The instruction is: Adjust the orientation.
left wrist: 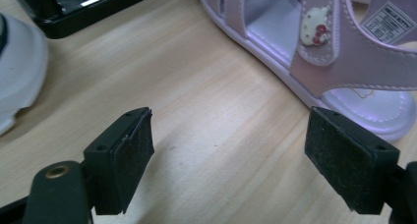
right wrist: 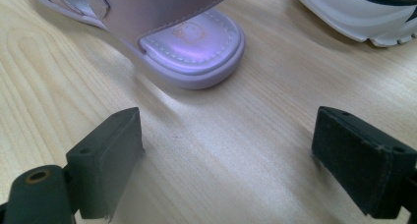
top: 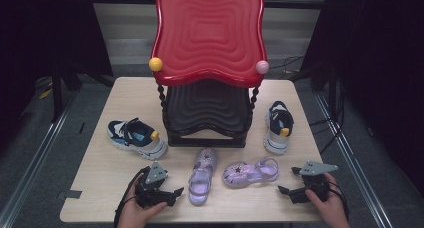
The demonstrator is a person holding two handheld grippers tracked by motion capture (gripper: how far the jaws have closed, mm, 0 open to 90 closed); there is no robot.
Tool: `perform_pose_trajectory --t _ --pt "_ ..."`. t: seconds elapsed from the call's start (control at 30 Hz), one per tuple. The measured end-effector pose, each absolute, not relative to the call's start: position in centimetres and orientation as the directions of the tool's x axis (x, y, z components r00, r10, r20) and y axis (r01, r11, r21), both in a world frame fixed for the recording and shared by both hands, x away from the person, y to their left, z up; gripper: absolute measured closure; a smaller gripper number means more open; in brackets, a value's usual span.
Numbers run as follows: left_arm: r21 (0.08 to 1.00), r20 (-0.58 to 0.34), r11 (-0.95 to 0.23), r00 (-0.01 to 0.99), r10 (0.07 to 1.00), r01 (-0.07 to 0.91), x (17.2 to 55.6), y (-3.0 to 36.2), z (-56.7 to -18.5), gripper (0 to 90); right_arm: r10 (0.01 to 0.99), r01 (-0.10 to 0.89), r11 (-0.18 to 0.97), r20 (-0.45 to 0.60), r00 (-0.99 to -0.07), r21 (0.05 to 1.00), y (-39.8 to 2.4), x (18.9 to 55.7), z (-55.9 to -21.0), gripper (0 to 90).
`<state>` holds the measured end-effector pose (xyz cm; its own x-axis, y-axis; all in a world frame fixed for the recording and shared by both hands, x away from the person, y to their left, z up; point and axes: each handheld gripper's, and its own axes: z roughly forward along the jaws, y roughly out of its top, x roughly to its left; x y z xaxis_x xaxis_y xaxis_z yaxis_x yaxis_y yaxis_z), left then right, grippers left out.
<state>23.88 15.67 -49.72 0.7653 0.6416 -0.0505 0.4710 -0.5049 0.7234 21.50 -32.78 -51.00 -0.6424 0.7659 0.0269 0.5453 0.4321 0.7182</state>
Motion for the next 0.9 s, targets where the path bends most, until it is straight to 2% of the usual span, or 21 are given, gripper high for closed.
perform_pose_trajectory --t 0.9 --pt "0.71 -0.119 -0.528 0.818 0.563 0.467 22.8 13.9 -49.6 17.3 0.765 0.545 0.433 0.029 -0.644 0.718 -32.8 21.5 -51.0 11.3"
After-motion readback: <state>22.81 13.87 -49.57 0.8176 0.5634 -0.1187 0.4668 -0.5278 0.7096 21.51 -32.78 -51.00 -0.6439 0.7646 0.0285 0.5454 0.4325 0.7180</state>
